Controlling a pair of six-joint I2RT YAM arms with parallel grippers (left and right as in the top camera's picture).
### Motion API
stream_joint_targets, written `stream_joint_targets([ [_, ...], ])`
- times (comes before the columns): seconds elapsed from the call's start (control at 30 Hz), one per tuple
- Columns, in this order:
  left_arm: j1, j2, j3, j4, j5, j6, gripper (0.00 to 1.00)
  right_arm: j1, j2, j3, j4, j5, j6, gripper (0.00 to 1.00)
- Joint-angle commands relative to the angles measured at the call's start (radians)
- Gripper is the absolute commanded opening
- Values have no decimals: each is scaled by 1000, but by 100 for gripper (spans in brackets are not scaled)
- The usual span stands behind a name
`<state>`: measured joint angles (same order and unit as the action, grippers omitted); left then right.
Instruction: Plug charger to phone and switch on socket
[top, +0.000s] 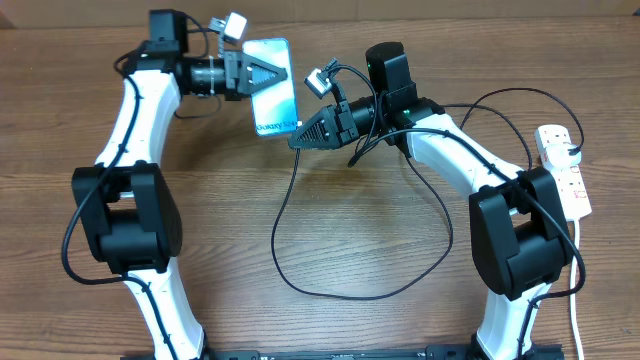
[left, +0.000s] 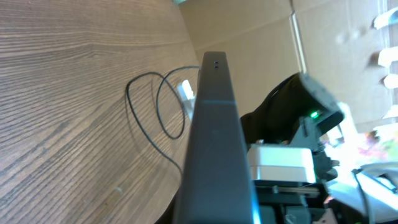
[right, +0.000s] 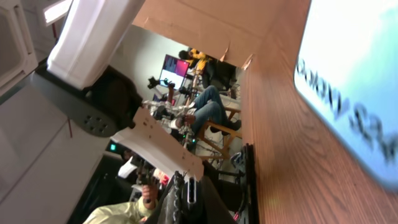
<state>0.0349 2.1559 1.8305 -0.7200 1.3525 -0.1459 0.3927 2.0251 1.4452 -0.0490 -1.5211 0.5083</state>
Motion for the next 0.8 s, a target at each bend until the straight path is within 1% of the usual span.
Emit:
stream_joint_targets([
  [0.0,14,-32,5,54,92,-155,4,0,-20,9,-1,-46,-30,4],
  [0.1,37,-32,5,75,59,-211,4,0,-20,1,-33,27,-39,4],
  [0.2,59,-32,5,69,26,-222,4,0,-20,-20,-109,198,-41,4],
  [0.33,85,-32,5,29,-45,-222,4,5,-20,-25,-380,623,-105,4],
  [0.4,99,-32,5,-12,-114,-222,4,5,-20,-25,-509,838,-121,4],
  [0.47,111,-32,5,-55,-172,-220,4,2,-20,-16,-603,929,-137,4],
  [0.5,119,-32,5,-93,-224,-208,4,-8,-20,25,-732,1015,-181,4],
  [0.6,124,-32,5,-123,-257,-171,4,-15,-20,111,-919,1233,-228,4],
  [0.67,124,-32,5,-130,-262,-159,4,-14,-20,155,-1003,1406,-239,4],
  [0.77,123,-32,5,-133,-262,-156,4,-3,-17,152,-1031,1533,-275,4],
])
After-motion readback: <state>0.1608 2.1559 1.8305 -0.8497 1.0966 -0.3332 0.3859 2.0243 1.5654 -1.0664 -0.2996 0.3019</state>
